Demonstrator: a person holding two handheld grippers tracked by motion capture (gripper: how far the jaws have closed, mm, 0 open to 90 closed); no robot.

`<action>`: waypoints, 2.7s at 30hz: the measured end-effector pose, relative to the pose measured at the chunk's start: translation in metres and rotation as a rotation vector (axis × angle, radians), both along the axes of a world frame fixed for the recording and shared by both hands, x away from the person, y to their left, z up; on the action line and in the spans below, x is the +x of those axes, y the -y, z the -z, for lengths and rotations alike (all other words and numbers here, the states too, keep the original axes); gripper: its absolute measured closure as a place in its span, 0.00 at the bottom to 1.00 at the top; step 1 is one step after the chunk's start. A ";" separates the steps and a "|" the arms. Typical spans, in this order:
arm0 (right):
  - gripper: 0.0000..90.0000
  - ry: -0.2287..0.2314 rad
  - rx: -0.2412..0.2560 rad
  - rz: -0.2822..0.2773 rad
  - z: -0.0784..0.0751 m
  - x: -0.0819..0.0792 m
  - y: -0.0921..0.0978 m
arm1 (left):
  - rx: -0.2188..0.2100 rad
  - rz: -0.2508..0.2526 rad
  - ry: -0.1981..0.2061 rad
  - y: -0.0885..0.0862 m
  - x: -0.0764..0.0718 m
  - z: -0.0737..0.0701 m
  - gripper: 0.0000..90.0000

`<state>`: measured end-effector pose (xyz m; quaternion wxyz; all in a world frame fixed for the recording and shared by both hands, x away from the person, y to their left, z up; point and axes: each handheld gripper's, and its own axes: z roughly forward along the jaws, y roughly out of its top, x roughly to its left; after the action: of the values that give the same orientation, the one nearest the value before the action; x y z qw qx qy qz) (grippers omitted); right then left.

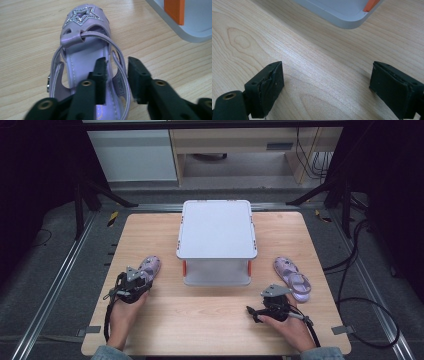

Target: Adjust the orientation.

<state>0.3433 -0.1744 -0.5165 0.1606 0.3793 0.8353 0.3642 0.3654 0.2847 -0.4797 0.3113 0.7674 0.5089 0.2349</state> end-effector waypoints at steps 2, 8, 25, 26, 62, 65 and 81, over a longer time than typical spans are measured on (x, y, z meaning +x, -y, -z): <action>0.13 0.000 0.000 0.000 0.000 0.000 0.000 | -0.015 -0.005 0.004 -0.001 -0.001 -0.002 0.91; 0.13 0.000 0.000 0.000 0.000 0.000 0.000 | -0.059 0.006 0.030 -0.003 -0.009 -0.012 0.94; 0.13 0.000 0.000 -0.002 0.000 0.000 0.000 | -0.121 0.299 0.046 0.075 -0.063 -0.031 0.94; 0.13 0.000 0.000 -0.002 0.000 0.000 0.000 | -0.124 0.312 0.045 0.079 -0.065 -0.031 0.94; 0.13 0.001 -0.001 -0.004 0.000 -0.001 0.001 | -0.161 0.390 0.104 0.108 -0.096 -0.029 0.62; 0.13 0.000 -0.001 -0.004 0.000 -0.001 0.001 | -0.143 0.362 0.088 0.102 -0.091 -0.024 0.61; 0.13 0.000 0.000 -0.005 0.000 -0.001 0.001 | -0.065 0.333 -0.019 0.110 -0.075 0.001 0.63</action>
<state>0.3427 -0.1751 -0.5164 0.1599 0.3771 0.8363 0.3645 0.2907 0.1749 -0.4804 0.3658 0.8327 0.3851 0.1563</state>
